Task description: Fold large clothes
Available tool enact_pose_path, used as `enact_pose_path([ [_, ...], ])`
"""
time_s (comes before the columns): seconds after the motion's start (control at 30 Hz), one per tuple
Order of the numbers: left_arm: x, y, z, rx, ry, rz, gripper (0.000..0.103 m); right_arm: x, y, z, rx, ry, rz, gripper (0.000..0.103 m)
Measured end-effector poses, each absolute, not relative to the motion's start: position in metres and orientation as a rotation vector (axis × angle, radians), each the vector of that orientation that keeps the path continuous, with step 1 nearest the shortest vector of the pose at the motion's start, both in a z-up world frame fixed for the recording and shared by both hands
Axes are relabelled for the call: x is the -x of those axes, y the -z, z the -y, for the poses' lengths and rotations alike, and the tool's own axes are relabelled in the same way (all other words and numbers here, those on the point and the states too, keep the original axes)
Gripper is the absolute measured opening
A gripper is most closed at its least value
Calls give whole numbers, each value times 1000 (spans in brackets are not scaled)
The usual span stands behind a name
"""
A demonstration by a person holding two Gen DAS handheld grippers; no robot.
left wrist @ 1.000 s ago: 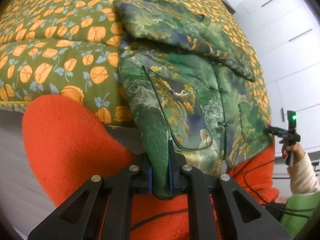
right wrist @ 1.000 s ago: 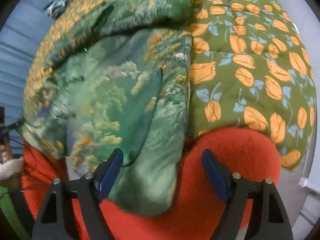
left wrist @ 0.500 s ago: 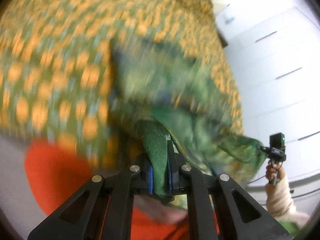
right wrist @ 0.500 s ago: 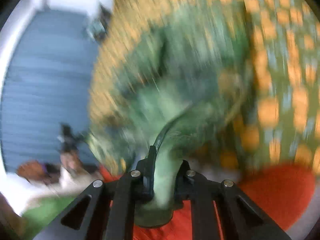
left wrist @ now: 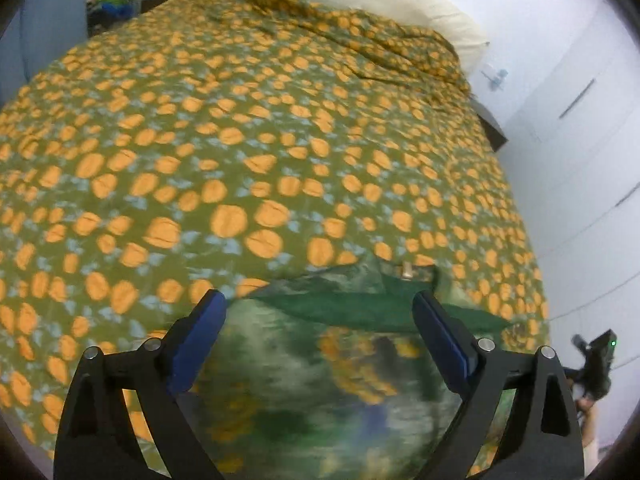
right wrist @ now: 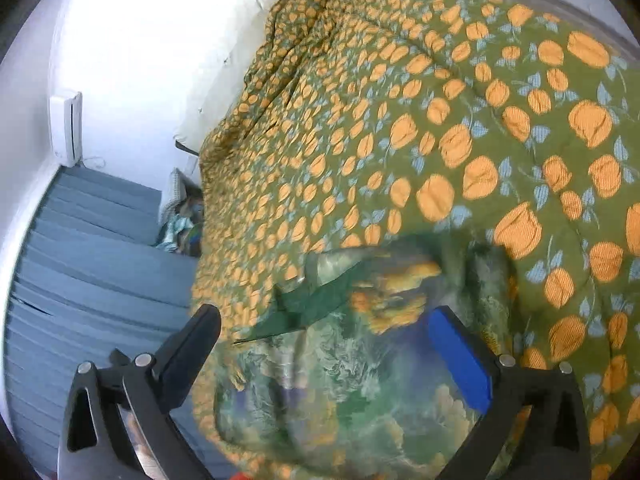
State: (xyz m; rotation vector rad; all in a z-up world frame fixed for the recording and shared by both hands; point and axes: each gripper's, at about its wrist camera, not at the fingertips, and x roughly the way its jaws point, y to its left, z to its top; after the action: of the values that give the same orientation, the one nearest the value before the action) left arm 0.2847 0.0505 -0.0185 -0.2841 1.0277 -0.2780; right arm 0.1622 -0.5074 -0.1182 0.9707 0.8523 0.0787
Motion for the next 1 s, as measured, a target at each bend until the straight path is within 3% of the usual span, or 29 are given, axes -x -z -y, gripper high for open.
enact_pose_path([
  [0.27, -256, 68, 35, -85, 299, -851, 97, -199, 121, 397, -387, -112, -857, 103],
  [0.4, -274, 132, 37, -217, 170, -890, 97, -225, 176, 367, -155, -22, -848, 102],
  [0.5, -289, 173, 11, -157, 155, -945, 97, -232, 234, 389, -154, 92, -936, 102],
  [0.67, -296, 198, 0, -85, 175, -913, 99, -232, 256, 410, -272, 83, -873, 102],
  [0.83, -297, 187, 8, -114, 167, -938, 98, -236, 261, 413, -289, 74, -874, 103],
  [0.9, -284, 165, 11, -134, 175, -916, 95, -235, 258, 416, -297, 62, -884, 103],
  [1.0, -249, 114, 18, -111, 266, -813, 97, -233, 241, 413, -295, 44, -896, 103],
])
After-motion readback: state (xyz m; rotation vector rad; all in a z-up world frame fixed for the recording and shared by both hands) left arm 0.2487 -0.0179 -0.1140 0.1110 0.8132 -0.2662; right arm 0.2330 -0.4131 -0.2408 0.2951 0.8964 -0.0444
